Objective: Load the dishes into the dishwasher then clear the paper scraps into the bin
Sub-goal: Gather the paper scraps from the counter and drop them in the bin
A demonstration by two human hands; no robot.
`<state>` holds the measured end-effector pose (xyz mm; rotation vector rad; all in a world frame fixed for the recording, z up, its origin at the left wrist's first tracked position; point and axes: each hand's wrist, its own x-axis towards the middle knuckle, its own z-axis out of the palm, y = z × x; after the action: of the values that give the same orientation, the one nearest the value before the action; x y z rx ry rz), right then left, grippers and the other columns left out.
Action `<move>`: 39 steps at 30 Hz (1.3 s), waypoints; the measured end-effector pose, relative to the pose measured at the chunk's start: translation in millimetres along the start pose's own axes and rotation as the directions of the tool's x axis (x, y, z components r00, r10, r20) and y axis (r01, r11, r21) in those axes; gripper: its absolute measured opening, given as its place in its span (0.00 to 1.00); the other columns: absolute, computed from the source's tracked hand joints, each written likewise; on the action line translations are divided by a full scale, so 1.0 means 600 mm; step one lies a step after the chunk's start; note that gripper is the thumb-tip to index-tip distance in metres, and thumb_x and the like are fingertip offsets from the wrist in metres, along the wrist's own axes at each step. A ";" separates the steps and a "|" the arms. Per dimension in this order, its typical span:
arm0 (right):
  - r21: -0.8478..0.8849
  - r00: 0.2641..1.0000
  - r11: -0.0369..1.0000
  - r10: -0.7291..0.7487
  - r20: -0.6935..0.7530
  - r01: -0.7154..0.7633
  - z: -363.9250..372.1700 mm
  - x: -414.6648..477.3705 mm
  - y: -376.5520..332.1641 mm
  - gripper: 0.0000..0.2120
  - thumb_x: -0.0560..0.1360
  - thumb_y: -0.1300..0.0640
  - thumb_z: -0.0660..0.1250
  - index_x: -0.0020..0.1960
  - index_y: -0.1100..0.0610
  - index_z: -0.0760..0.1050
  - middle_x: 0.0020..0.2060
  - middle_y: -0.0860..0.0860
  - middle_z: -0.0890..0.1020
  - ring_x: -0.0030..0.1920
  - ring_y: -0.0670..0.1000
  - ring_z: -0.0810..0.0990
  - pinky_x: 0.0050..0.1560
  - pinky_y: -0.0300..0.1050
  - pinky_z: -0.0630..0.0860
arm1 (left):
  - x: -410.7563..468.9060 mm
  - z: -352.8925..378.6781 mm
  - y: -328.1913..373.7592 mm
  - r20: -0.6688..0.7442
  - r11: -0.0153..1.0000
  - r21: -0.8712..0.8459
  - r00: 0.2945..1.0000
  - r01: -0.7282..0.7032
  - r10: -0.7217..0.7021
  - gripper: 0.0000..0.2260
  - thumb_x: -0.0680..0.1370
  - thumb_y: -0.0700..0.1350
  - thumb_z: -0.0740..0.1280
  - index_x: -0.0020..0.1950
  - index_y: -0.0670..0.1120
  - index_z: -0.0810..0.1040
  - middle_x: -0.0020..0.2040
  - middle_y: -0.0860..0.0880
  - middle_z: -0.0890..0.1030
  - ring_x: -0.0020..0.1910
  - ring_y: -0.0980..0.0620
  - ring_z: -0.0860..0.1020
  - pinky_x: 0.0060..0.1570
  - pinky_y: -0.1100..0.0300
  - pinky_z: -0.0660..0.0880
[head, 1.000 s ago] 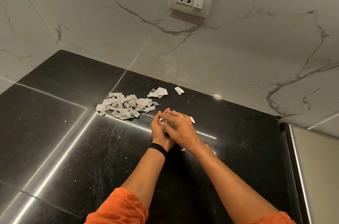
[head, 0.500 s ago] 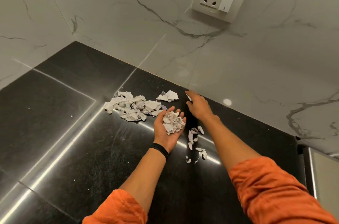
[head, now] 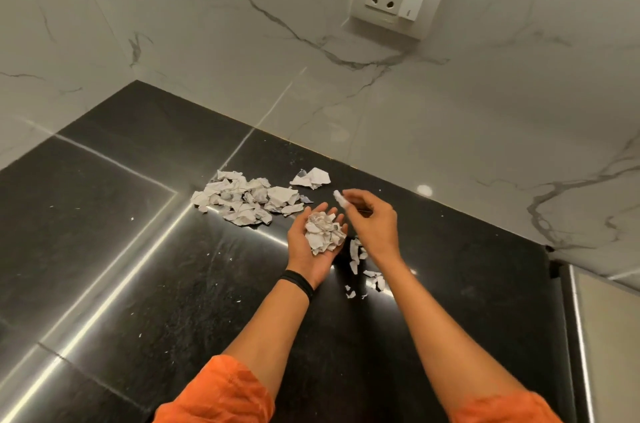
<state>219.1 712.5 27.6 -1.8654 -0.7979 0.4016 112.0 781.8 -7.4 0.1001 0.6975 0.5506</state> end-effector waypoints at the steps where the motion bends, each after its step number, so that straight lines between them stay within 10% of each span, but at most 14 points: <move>1: -0.017 0.999 1.000 -0.016 0.040 0.017 -0.003 -0.007 -0.007 0.10 0.77 0.58 0.72 0.57 0.53 0.84 0.46 0.43 0.86 0.46 0.39 0.83 0.46 0.33 0.79 | -0.005 0.000 -0.004 0.016 1.000 0.017 1.000 0.003 -0.004 0.21 0.81 0.52 0.62 0.69 0.41 0.76 0.66 0.39 0.78 0.65 0.40 0.78 0.66 0.46 0.73; 5: -0.348 0.969 0.920 -0.105 0.222 0.179 -0.014 -0.018 -0.011 0.08 0.76 0.49 0.68 0.52 0.43 0.84 0.47 0.38 0.84 0.51 0.45 0.79 0.53 0.43 0.77 | -0.024 -0.001 -0.013 0.055 0.999 0.019 0.998 0.044 -0.045 0.19 0.81 0.52 0.62 0.67 0.42 0.77 0.61 0.40 0.80 0.59 0.42 0.80 0.66 0.47 0.71; 10: -0.127 0.996 0.992 0.032 0.081 -0.021 -0.047 -0.012 -0.015 0.10 0.80 0.59 0.66 0.55 0.51 0.85 0.51 0.44 0.85 0.50 0.40 0.82 0.53 0.39 0.79 | -0.033 0.005 -0.008 0.069 0.998 -0.023 0.996 0.057 -0.055 0.21 0.81 0.51 0.63 0.70 0.42 0.75 0.65 0.38 0.78 0.58 0.41 0.81 0.62 0.47 0.75; 16: -0.674 0.930 0.726 0.137 0.341 0.140 -0.047 -0.056 0.059 0.21 0.78 0.48 0.69 0.69 0.52 0.76 0.64 0.51 0.79 0.65 0.54 0.76 0.67 0.48 0.68 | -0.041 -0.016 0.004 0.047 0.999 -0.014 0.998 0.041 -0.040 0.18 0.81 0.51 0.62 0.65 0.42 0.78 0.58 0.39 0.82 0.55 0.42 0.81 0.59 0.47 0.77; 23: -0.728 0.925 0.589 -0.095 0.368 0.350 -0.019 -0.124 0.081 0.07 0.79 0.59 0.63 0.51 0.52 0.80 0.48 0.48 0.83 0.47 0.53 0.76 0.48 0.47 0.75 | -0.052 -0.038 0.000 0.025 0.999 0.008 0.999 0.035 -0.036 0.21 0.81 0.51 0.63 0.70 0.41 0.75 0.68 0.38 0.77 0.59 0.42 0.80 0.61 0.48 0.76; 28: -0.386 0.999 0.922 0.041 0.031 -0.026 -0.045 -0.120 0.059 0.10 0.79 0.54 0.70 0.59 0.48 0.84 0.52 0.43 0.86 0.53 0.42 0.83 0.59 0.42 0.78 | -0.061 -0.041 -0.007 0.001 0.999 0.028 0.999 0.040 -0.040 0.21 0.81 0.51 0.63 0.70 0.41 0.75 0.66 0.37 0.78 0.56 0.42 0.80 0.58 0.48 0.77; 33: -0.046 1.000 0.999 -0.010 -0.028 0.008 -0.036 -0.108 -0.023 0.11 0.77 0.54 0.72 0.60 0.49 0.83 0.51 0.40 0.85 0.53 0.37 0.82 0.55 0.35 0.78 | -0.074 -0.040 -0.028 0.023 0.997 0.030 0.997 0.073 -0.074 0.21 0.79 0.50 0.65 0.68 0.42 0.76 0.63 0.38 0.78 0.53 0.43 0.81 0.61 0.48 0.74; 39: -0.279 0.996 0.958 -0.057 0.069 0.074 0.000 -0.120 -0.029 0.08 0.78 0.54 0.69 0.56 0.45 0.80 0.47 0.42 0.85 0.51 0.41 0.82 0.54 0.44 0.80 | -0.084 -0.027 -0.037 0.079 0.995 0.043 0.993 0.088 -0.092 0.16 0.81 0.51 0.62 0.61 0.43 0.80 0.54 0.41 0.83 0.53 0.43 0.82 0.60 0.48 0.76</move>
<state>161.0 668.0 37.7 -2.0905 -0.9974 0.3154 79.7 735.2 3.6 0.1265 0.6314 0.4441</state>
